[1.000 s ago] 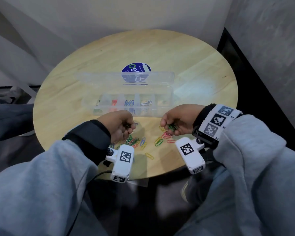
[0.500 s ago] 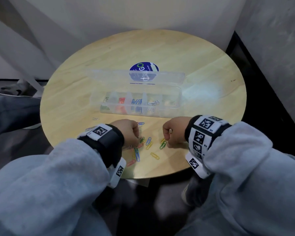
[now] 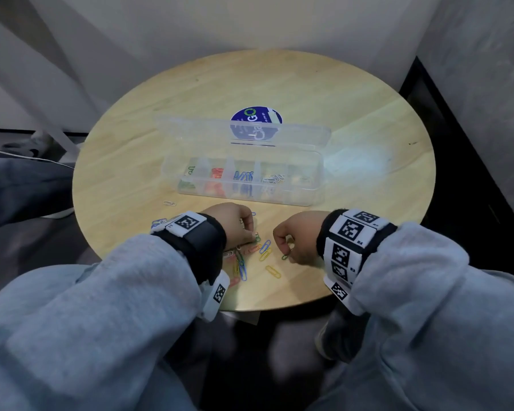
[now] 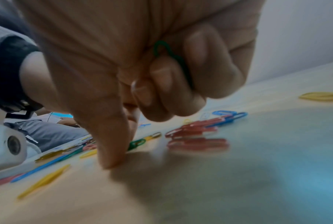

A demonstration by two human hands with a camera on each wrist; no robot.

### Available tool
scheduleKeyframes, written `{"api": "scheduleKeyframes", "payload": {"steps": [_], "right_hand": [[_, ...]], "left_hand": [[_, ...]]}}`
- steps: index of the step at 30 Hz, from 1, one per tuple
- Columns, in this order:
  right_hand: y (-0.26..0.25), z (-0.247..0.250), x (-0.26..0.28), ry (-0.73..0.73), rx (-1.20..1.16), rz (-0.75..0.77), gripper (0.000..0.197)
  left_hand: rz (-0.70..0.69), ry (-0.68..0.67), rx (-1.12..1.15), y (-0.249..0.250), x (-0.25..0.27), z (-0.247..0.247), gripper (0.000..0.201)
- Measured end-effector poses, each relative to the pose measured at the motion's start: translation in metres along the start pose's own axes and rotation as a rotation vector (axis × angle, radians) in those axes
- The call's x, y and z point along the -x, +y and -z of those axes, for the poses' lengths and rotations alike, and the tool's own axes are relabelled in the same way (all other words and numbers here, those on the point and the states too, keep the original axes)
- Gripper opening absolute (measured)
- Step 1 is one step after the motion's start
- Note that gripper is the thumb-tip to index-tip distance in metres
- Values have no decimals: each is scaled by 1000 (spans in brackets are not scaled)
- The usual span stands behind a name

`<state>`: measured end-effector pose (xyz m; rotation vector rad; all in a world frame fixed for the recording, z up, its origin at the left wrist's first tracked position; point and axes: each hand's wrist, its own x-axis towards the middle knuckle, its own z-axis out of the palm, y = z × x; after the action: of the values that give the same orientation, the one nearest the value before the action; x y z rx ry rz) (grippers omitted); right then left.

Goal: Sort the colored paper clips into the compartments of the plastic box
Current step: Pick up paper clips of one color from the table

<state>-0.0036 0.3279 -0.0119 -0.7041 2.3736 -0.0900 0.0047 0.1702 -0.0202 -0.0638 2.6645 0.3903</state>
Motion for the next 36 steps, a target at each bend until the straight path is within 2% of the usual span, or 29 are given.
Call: {"api": "scheduleKeyframes", "payload": {"steps": [3, 7, 11, 18, 25, 28, 31, 34, 36], "right_hand": [[3, 0, -3, -23, 9, 1, 16], [5, -1, -2, -30, -14, -22, 13], [12, 12, 6, 3, -259, -78, 21], [26, 33, 10, 109, -720, -171, 24], [27, 32, 9, 107, -823, -157, 23], [26, 32, 9, 117, -1015, -138, 22], [21, 33, 9, 83, -1185, -118, 23], [18, 32, 7, 2, -1163, -134, 30], [17, 33, 7, -10, -1170, -145, 32]], "left_hand": [[3, 45, 30, -2, -2, 2, 11], [18, 49, 69, -6, -3, 4, 10], [44, 69, 72, -8, -2, 5, 12], [-13, -24, -91, 2, 2, 6, 16], [-9, -43, -237, 14, 5, 6, 11], [10, -73, -262, 19, 6, 4, 7], [20, -79, -288, 21, 6, 1, 16], [14, -83, -319, 21, 7, 1, 20], [20, -74, -248, 17, 7, 2, 11]]}}
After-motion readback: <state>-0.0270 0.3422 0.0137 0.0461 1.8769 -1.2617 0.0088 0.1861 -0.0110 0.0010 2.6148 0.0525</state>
